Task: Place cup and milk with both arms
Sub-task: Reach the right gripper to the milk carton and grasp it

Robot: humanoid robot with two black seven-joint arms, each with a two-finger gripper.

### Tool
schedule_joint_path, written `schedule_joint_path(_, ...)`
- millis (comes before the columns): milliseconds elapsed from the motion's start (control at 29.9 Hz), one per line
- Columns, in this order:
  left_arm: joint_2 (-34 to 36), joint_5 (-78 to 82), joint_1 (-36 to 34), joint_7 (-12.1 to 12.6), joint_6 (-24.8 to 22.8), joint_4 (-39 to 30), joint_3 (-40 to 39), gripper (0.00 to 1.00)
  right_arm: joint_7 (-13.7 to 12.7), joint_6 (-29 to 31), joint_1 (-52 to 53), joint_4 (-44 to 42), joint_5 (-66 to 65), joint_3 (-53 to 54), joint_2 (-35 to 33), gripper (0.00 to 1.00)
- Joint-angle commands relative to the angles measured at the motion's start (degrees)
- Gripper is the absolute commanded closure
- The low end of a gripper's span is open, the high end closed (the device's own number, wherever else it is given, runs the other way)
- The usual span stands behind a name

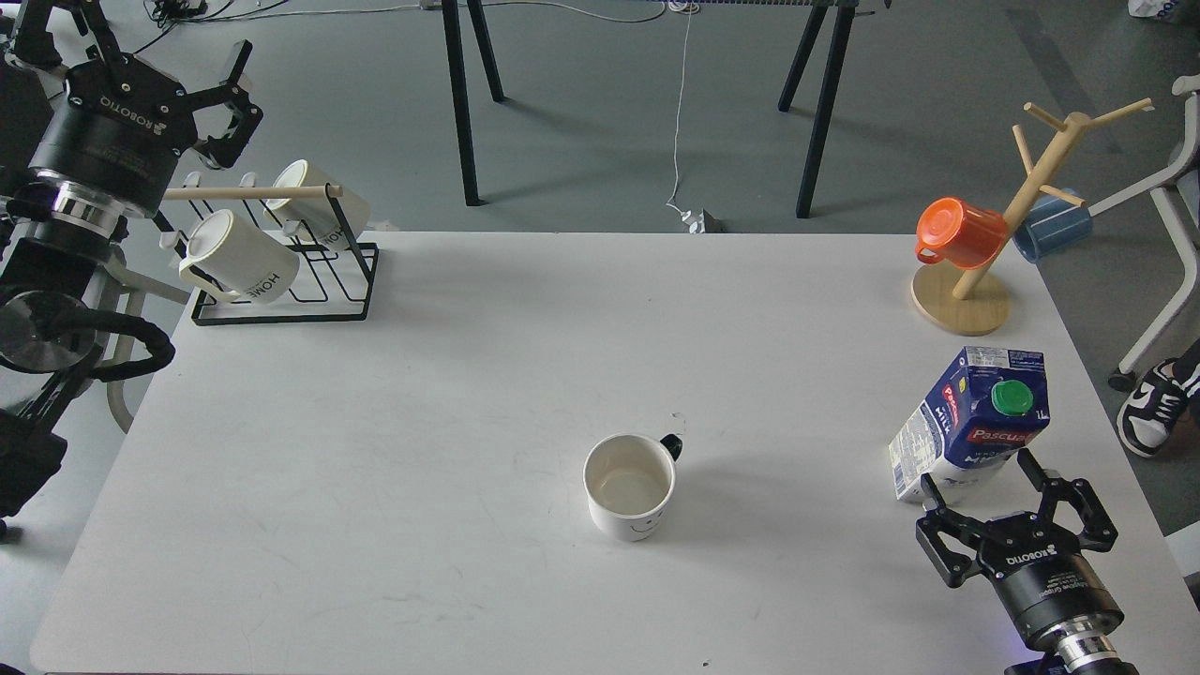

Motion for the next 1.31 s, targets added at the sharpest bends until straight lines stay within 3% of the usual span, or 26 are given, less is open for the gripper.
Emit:
schedule_joint_path(0, 0.54, 0.0, 0.25, -0.01, -0.16, 0.0, -0.04, 0.0, 0.09, 0.0, 0.15, -0.15, 0.0, -0.07, 0.0, 0.0)
schedule_joint_path(1273, 1.69, 0.09, 0.34, -0.09, 2.03, 0.0, 0.05, 0.0, 0.36, 0.0, -0.2, -1.47, -2.81, 1.95, -0.09, 0.0)
